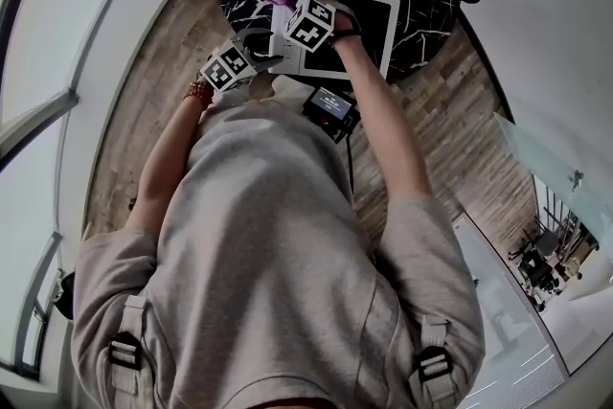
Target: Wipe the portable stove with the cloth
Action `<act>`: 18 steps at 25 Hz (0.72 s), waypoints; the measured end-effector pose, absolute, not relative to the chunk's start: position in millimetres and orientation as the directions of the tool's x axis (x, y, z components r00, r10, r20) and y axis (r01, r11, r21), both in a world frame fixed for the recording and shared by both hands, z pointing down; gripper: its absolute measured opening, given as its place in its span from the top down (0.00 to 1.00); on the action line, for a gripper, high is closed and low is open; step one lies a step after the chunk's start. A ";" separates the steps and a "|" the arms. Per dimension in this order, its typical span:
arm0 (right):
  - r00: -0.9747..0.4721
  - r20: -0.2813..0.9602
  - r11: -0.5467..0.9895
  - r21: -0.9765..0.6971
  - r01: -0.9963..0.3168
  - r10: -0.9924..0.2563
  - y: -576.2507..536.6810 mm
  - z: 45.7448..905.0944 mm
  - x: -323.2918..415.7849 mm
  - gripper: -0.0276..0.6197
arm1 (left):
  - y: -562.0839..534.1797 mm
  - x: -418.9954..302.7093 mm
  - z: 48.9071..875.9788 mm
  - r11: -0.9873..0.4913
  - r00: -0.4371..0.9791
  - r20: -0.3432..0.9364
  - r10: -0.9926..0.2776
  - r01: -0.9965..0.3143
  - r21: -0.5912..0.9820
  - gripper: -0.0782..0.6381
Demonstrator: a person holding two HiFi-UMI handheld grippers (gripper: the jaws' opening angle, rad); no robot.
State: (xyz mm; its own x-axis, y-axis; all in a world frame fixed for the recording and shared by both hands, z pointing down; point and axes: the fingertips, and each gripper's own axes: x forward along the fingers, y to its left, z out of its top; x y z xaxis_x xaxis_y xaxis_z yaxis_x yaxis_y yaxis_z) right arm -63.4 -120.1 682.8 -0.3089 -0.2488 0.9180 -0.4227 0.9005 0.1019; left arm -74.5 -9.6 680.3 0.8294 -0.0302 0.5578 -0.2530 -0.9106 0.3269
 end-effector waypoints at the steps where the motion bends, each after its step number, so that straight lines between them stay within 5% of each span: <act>1: -0.309 0.920 0.903 0.098 -0.418 -0.243 -118.4 683.3 -63.7 0.84 | -9.3 -74.7 679.5 -0.911 0.829 0.558 -0.033 -0.254 0.324 0.55; 18: -0.353 0.916 0.941 0.067 -0.332 -0.189 -55.0 685.0 -69.7 0.84 | -14.7 -93.3 660.8 -0.891 0.822 0.549 -0.148 -0.352 0.287 0.55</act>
State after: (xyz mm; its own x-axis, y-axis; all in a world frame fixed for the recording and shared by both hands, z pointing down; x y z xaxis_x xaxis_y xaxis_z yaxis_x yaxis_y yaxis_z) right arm -69.7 -55.0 685.0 -0.3525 -0.1894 0.9164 -0.3324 0.9408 0.0665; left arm -93.3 -14.7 660.8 0.8224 -0.1481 0.5492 -0.3519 -0.8911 0.2866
